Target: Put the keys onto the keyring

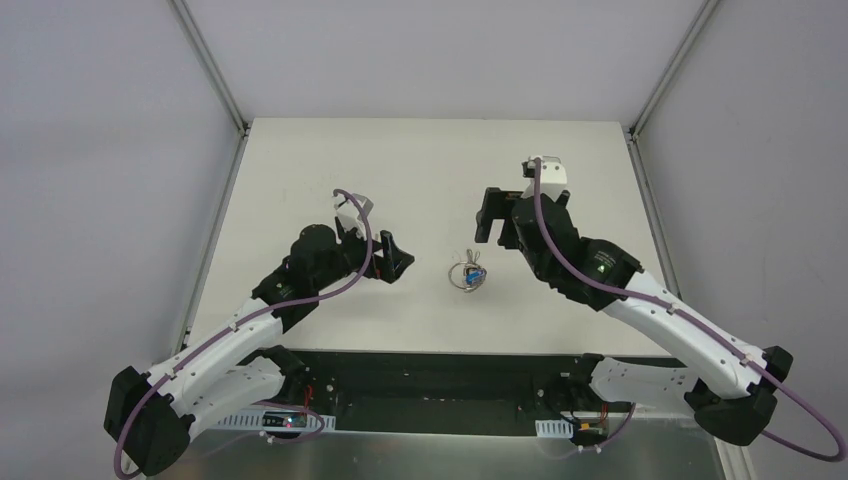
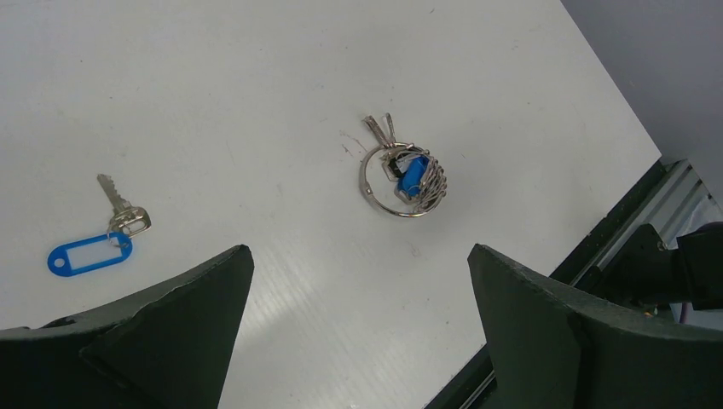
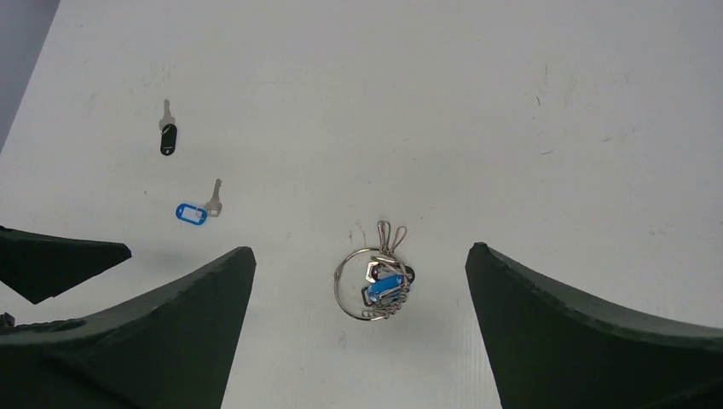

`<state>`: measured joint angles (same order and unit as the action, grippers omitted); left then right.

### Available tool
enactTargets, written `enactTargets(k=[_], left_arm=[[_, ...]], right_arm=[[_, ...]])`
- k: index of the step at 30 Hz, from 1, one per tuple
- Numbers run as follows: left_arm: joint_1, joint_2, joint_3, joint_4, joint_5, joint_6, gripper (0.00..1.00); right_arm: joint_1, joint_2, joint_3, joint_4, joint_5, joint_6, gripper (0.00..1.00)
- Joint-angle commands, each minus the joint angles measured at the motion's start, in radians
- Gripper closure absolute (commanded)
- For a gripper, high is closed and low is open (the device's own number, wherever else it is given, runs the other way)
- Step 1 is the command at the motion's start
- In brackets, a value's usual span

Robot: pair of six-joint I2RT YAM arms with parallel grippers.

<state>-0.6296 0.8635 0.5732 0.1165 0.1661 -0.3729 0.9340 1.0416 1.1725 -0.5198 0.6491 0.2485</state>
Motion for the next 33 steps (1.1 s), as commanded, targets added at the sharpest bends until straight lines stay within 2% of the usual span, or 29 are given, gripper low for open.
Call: enactTargets(k=[1, 6, 15, 17, 23, 29, 33], left_arm=[[-0.012, -0.014, -0.011, 0.052, 0.018, 0.014, 0.01], [-0.012, -0.015, -0.035, 0.072, 0.029, -0.004, 0.01], [-0.012, -0.010, -0.065, 0.114, 0.050, -0.039, 0.01], [-0.012, -0.001, -0.066, 0.117, 0.051, -0.047, 0.01], [-0.012, 0.008, -0.068, 0.128, 0.071, -0.063, 0.01], [-0.012, 0.013, -0.069, 0.129, 0.070, -0.066, 0.01], [-0.012, 0.017, -0.067, 0.127, 0.068, -0.065, 0.01]], right_arm=[[0.006, 0.041, 0.057, -0.003, 0.011, -0.027, 0.01], [0.005, 0.070, 0.065, -0.048, -0.060, -0.089, 0.01], [-0.042, 0.199, 0.029, -0.123, 0.005, -0.144, 0.01], [-0.080, 0.218, 0.009, -0.123, -0.045, -0.118, 0.02], [-0.139, 0.302, -0.007, -0.142, -0.218, -0.044, 0.14], [-0.119, 0.356, -0.056, -0.128, -0.354, -0.054, 0.18], [-0.069, 0.370, -0.082, -0.082, -0.365, -0.095, 0.19]])
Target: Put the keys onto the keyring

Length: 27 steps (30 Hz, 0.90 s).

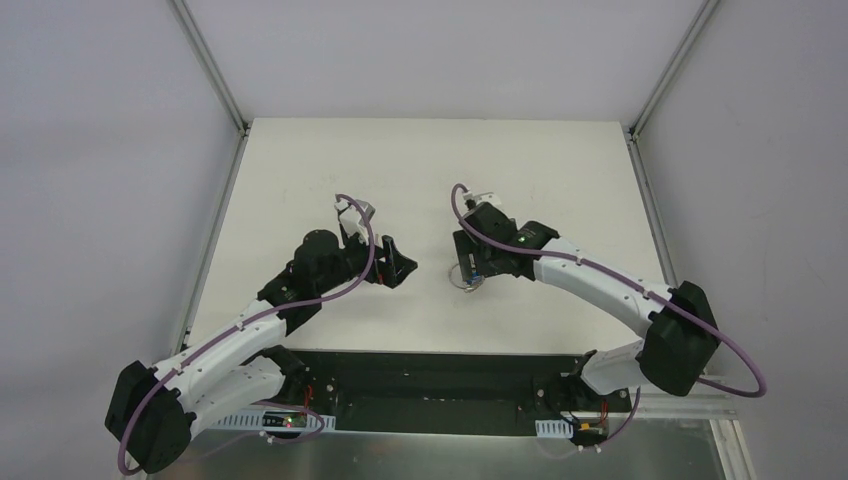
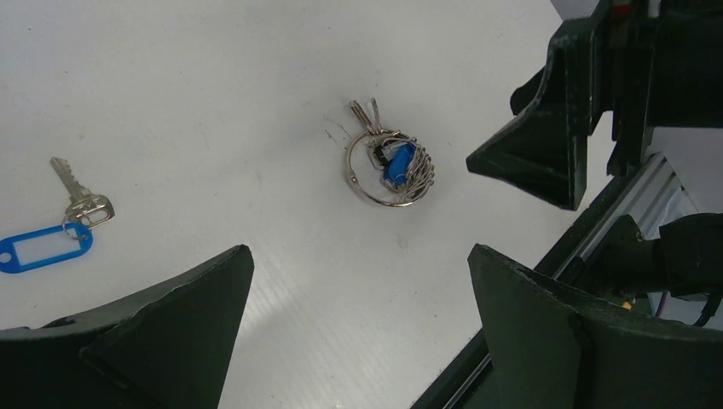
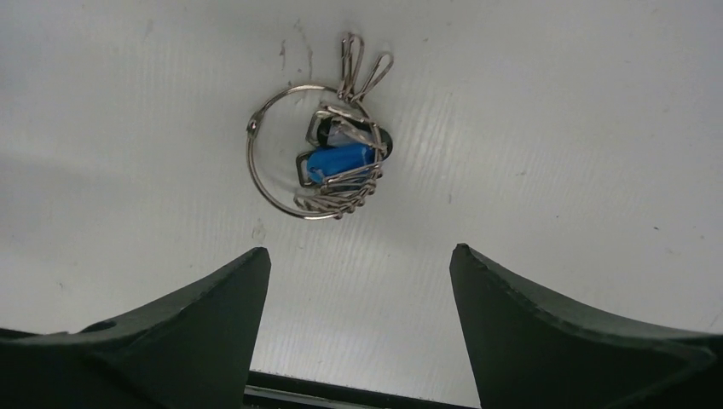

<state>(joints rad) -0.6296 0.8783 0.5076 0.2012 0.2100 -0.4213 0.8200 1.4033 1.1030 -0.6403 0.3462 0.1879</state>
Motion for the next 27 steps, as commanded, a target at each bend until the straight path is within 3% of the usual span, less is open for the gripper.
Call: enactTargets(k=[1, 10, 27], left_arm=[[-0.012, -0.001, -0.001, 0.041, 0.021, -0.016, 0.01], [-0.012, -0.111, -0.047, 0.031, -0.085, -0.009, 0.01], [-0.012, -0.201, -0.075, 0.009, -0.168, -0.010, 0.01]], right_arm=[[0.052, 0.018, -0.010, 0.042, -0.056, -0.040, 0.21], [0.087, 0.134, -0.024, 0.105, -0.095, -0.058, 0.31], [0.138, 0.304, 0.036, 0.227, -0.010, -0.142, 0.50]])
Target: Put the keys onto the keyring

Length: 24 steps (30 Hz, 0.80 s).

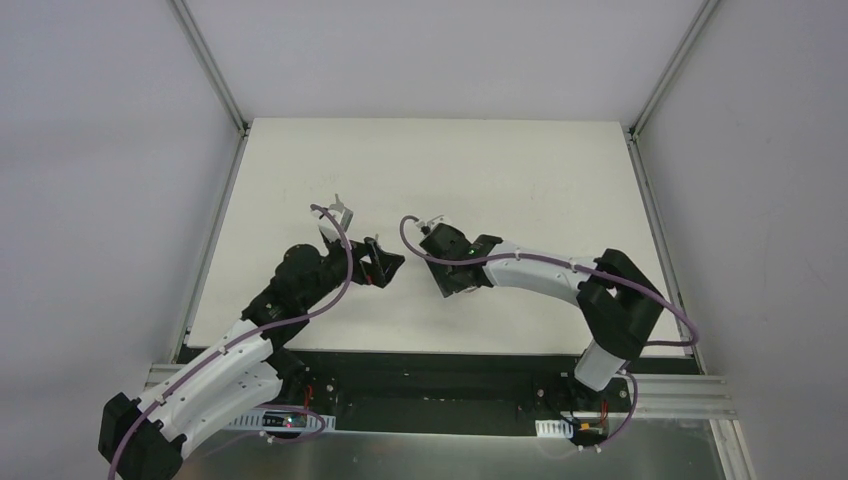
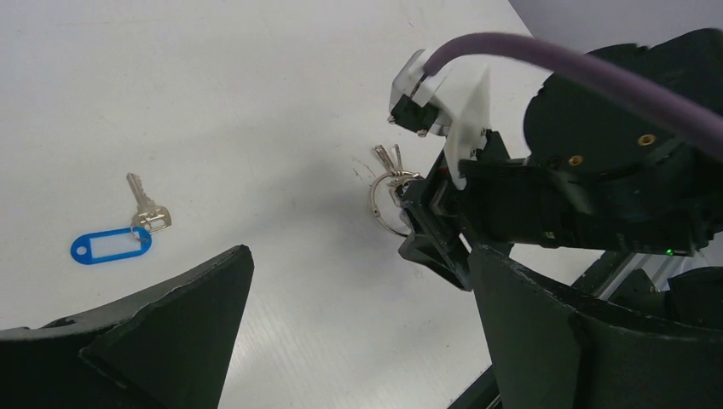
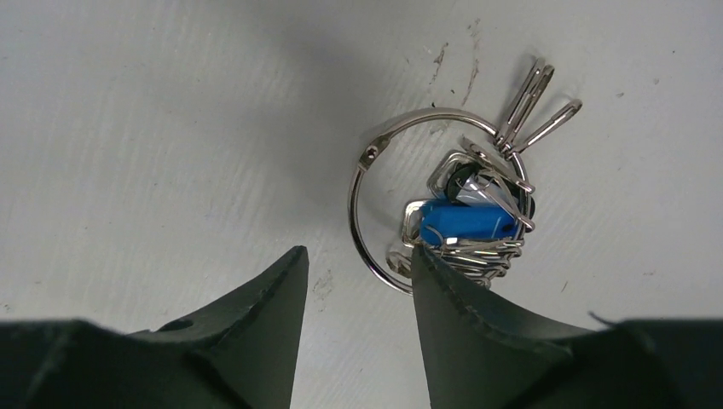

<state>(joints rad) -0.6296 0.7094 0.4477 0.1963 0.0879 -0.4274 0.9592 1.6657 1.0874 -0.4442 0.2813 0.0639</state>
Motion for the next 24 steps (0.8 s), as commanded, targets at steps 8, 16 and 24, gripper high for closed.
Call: enactTargets(k=[8, 16, 24], left_arm=[[-0.011, -0.039, -0.015, 0.009, -0.048, -0.005, 0.01], [-0.012, -0.034, -0.013, 0.007, -0.048, -0.004, 0.01], [-0.012, -0.026, -0.013, 0.006, -0.051, -0.004, 0.01]], right_arm=[[-0.004, 0.125, 0.092, 0.044, 0.056, -0.027, 0.58], [-0.015, 0.157, 0.076, 0.039, 0.042, -0.016, 0.62], [-0.026, 0.117, 0.037, 0.043, 0.094, 0.036, 1.00]])
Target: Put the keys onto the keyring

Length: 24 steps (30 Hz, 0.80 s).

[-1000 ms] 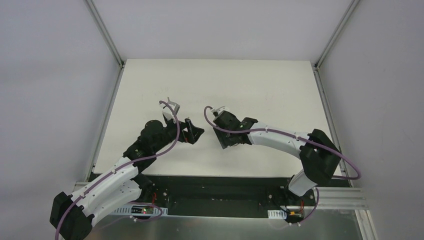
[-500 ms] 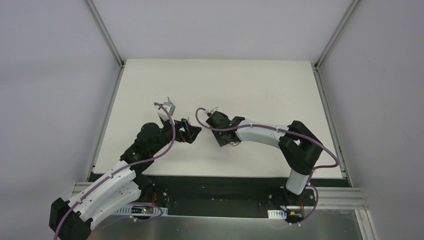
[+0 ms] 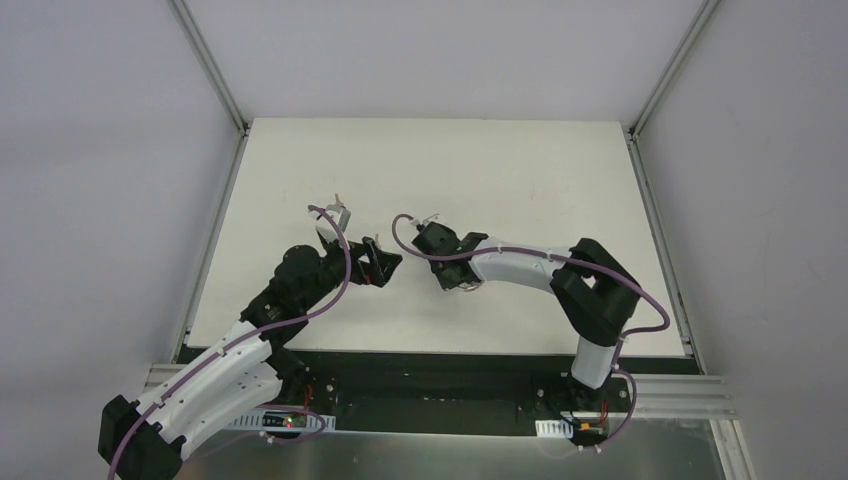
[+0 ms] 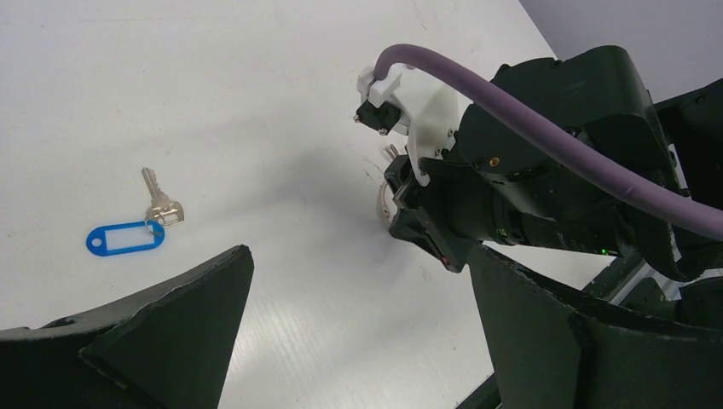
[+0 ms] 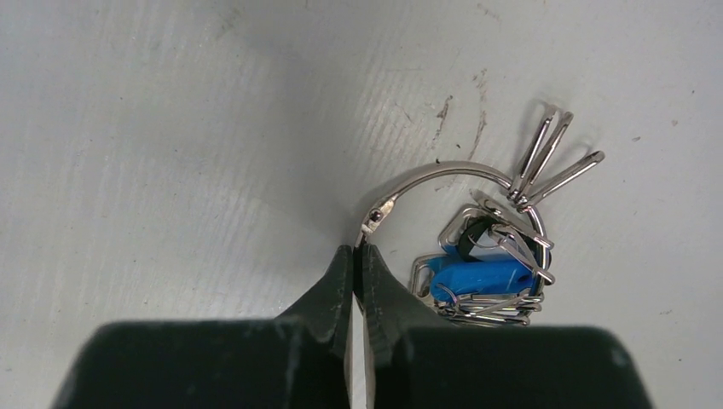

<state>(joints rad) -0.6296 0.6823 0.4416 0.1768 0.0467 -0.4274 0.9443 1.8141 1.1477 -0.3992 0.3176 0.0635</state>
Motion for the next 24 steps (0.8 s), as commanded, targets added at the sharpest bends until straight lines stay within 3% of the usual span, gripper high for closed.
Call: enactTargets(k=[1, 9, 14, 24], left_arm=[[-0.012, 0.002, -0.007, 0.026, -0.010, -0.004, 0.01], [-0.012, 0.011, -0.004, 0.024, -0.008, -0.004, 0.01], [-0.012, 0.008, -0.005, 0.024, -0.009, -0.004, 0.01], [-0.012, -0.002, -0.007, 0.024, -0.004, -0.008, 0.01]], right_arm=[[-0.012, -0.060, -0.036, 0.015, 0.071, 0.040, 1.00], [-0.047, -0.435, -0.155, 0.115, 0.084, 0.096, 1.00], [-0.110, -0.616, -0.206, 0.140, 0.010, 0.133, 1.00], [-0.163, -0.651, -0.229, 0.244, -0.152, 0.229, 1.00]])
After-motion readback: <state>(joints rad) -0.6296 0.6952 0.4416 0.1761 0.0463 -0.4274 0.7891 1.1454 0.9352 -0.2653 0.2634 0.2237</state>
